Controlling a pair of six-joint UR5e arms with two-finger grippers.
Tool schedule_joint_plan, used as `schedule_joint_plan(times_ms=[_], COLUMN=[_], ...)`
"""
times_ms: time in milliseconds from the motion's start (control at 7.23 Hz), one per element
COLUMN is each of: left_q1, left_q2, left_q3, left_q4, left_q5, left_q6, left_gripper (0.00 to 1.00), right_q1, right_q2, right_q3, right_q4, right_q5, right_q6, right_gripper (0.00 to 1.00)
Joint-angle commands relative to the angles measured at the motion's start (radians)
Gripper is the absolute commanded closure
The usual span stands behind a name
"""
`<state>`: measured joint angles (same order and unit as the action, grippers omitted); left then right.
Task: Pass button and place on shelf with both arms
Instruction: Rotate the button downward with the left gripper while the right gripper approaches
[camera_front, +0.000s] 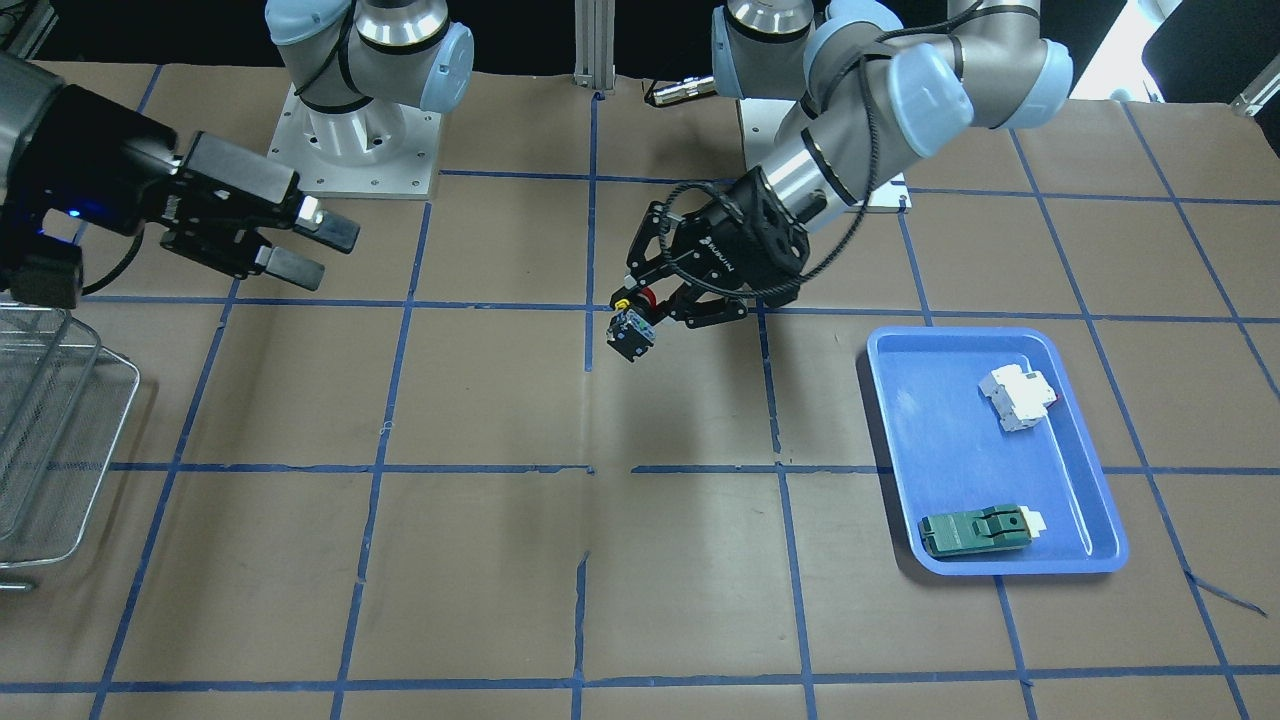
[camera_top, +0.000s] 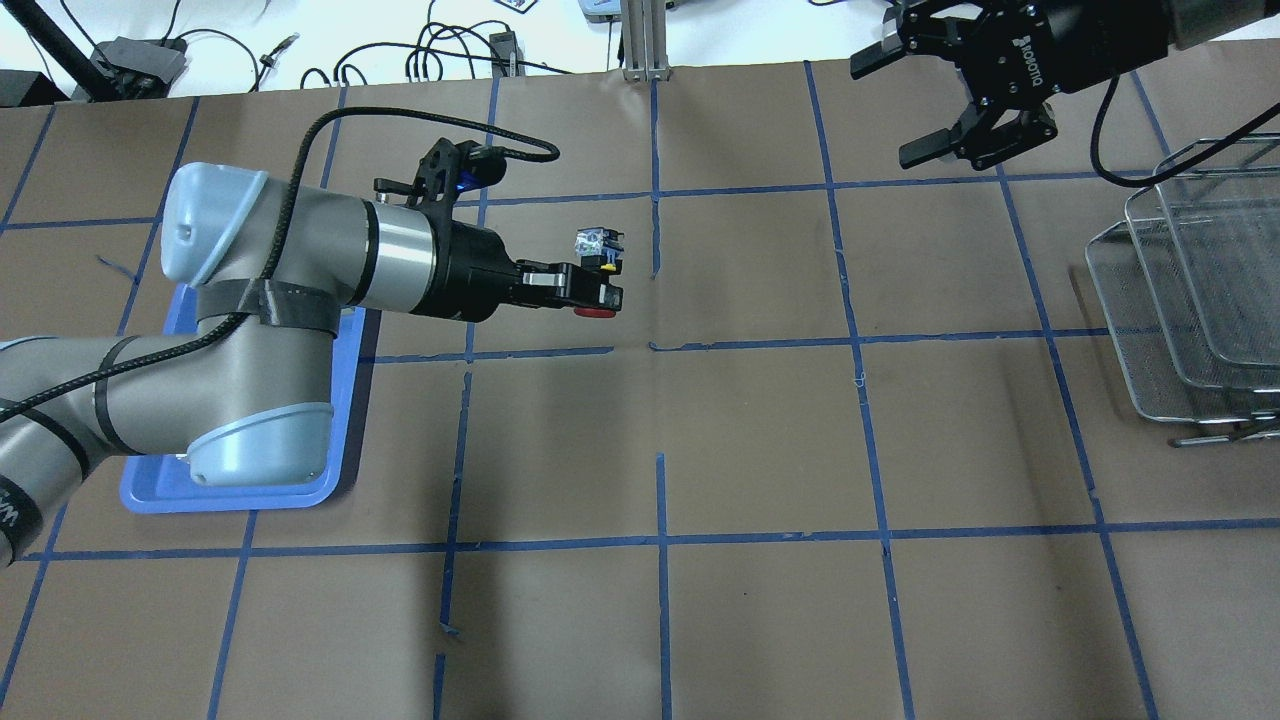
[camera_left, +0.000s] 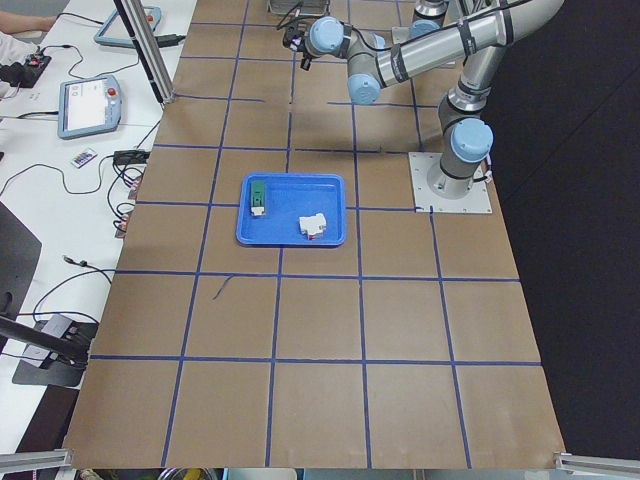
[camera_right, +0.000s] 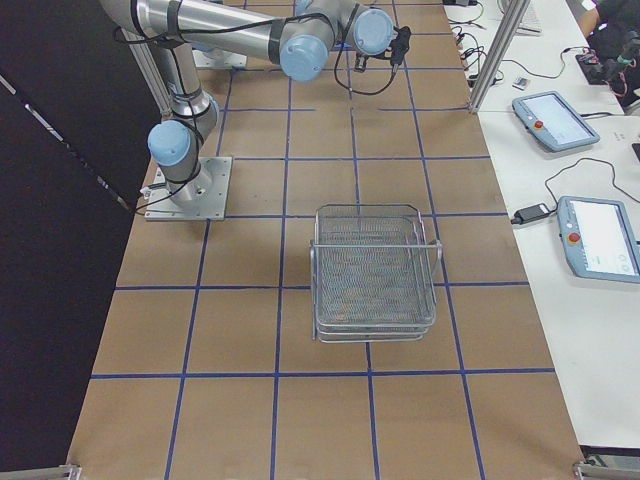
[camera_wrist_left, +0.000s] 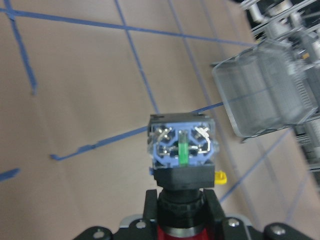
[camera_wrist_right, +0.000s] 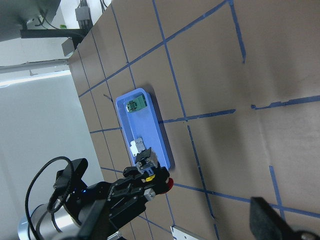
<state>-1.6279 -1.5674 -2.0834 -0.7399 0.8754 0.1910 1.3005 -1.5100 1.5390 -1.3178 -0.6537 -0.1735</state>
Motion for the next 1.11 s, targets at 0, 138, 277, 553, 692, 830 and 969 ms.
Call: schedule_joint_plan(times_ms=[0,138,277,553,692,830,969], left_q1=[-0.105,-0.106,-0.106,-0.106,-0.104,-0.106,-0.107], left_q2=[0.056,0.09,0.113,0.127,0.122,0.103,0.09], left_q3=[0.002,0.003,0.003,0.035,0.084,0.195,0.301], left_q4=[0.057,0.057,0.054,0.028,-0.098,-0.307,-0.502], left_q5=[0.221,0.23,0.255,0.333,0.336,0.365,0.404], left_q6=[0.075,0.169,0.293,0.457,0.491,0.531,0.548], left_gripper=[1.0,1.0,1.0,1.0,1.0,1.0,1.0], right_q1=[0.025,0.025,0.025,0.022,0.022,0.023,0.022], right_q2=[-0.027,-0.027,-0.029,-0.03,-0.03,-0.045,-0.056], right_q3=[-0.007,-0.005,-0.005,0.007,0.006,0.01,0.032], right_q4=[0.008,0.009,0.008,0.008,0.0,0.009,0.011], right_q5=[0.072,0.132,0.132,0.12,0.056,-0.014,-0.02], right_q6=[0.005,-0.003,-0.018,-0.163,-0.255,-0.356,-0.421], right_gripper=[0.0,0.0,0.0,0.0,0.0,0.0,0.0])
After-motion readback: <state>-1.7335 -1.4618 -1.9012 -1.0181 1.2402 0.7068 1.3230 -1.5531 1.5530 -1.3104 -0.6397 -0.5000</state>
